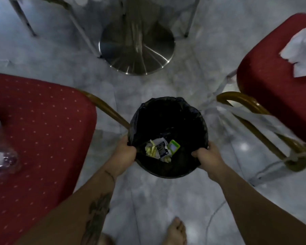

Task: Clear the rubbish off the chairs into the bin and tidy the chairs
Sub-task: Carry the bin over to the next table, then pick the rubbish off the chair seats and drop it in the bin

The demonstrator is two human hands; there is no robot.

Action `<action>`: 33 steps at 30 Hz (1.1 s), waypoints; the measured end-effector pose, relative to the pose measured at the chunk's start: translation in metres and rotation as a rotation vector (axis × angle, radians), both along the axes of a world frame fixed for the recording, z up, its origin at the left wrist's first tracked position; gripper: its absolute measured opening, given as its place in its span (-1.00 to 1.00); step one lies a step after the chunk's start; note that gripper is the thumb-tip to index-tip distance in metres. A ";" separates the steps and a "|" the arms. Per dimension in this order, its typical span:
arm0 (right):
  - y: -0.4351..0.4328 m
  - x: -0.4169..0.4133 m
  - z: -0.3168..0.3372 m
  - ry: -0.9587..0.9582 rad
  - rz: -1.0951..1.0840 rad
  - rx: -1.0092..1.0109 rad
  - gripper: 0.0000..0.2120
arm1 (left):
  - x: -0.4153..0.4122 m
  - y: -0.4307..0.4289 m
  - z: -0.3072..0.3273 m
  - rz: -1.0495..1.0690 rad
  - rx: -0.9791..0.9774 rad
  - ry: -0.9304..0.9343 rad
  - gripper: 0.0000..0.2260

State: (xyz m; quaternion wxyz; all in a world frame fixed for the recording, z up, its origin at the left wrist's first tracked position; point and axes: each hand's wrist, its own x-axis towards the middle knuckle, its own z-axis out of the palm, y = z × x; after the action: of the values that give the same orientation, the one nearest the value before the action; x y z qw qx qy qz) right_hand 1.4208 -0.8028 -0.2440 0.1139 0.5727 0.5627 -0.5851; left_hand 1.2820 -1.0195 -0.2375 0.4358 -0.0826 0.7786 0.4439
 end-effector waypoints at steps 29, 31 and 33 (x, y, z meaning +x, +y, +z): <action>-0.154 -0.146 0.204 0.178 0.748 0.355 -0.42 | -0.019 -0.152 0.182 0.231 0.017 0.514 -0.51; -0.193 -0.162 0.223 0.219 0.812 0.331 -0.47 | -0.030 -0.190 0.200 0.341 -0.052 0.595 -0.54; -0.229 -0.177 0.231 0.246 0.881 0.344 -0.37 | -0.040 -0.222 0.211 0.436 -0.127 0.673 -0.61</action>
State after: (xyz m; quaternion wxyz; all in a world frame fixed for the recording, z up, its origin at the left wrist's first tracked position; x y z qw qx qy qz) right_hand 1.2437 -1.0315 -0.0130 0.1871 0.2174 0.8492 -0.4433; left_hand 1.2424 -1.2416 -0.0267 0.0462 -0.1226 0.8680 0.4789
